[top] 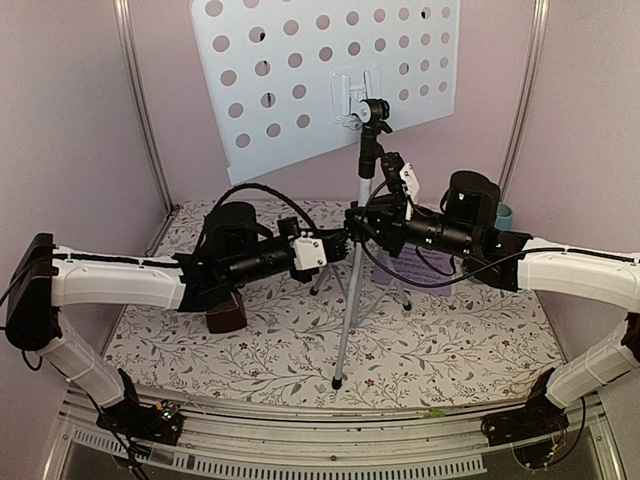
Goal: Set up the instrument practice props
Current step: Screw the knob on the music stand.
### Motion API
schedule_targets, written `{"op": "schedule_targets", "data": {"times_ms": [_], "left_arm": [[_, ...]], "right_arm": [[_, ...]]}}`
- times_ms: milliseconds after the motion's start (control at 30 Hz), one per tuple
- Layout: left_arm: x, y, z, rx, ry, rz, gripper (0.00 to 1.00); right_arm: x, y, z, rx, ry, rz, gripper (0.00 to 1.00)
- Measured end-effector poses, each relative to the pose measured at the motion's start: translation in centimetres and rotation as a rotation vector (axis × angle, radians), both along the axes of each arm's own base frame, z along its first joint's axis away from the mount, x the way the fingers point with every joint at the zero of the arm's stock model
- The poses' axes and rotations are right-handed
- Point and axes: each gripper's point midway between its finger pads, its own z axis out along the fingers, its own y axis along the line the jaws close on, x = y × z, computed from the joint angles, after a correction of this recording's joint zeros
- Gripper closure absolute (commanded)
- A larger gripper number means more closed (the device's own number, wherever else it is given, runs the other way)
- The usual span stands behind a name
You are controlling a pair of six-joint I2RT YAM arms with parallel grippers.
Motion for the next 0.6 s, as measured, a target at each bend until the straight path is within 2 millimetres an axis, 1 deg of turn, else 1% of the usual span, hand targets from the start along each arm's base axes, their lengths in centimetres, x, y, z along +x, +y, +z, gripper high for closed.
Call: {"op": "schedule_targets", "data": {"times_ms": [267, 400, 600], "left_arm": [[-0.3, 0.0, -0.3, -0.073, 0.187, -0.014, 0.92], [-0.6, 0.1, -0.4, -0.118, 0.283, -0.019, 0.91], [-1.8, 0.7, -0.5, -0.215, 0.451, -0.048, 0.92]], "right_arm": [[-0.1, 0.1, 0.0, 0.000, -0.002, 0.003, 1.00], [-0.2, 0.1, 0.0, -0.001, -0.002, 0.006, 1.00], [-0.8, 0.9, 0.0, 0.006, -0.004, 0.043, 1.00]]}}
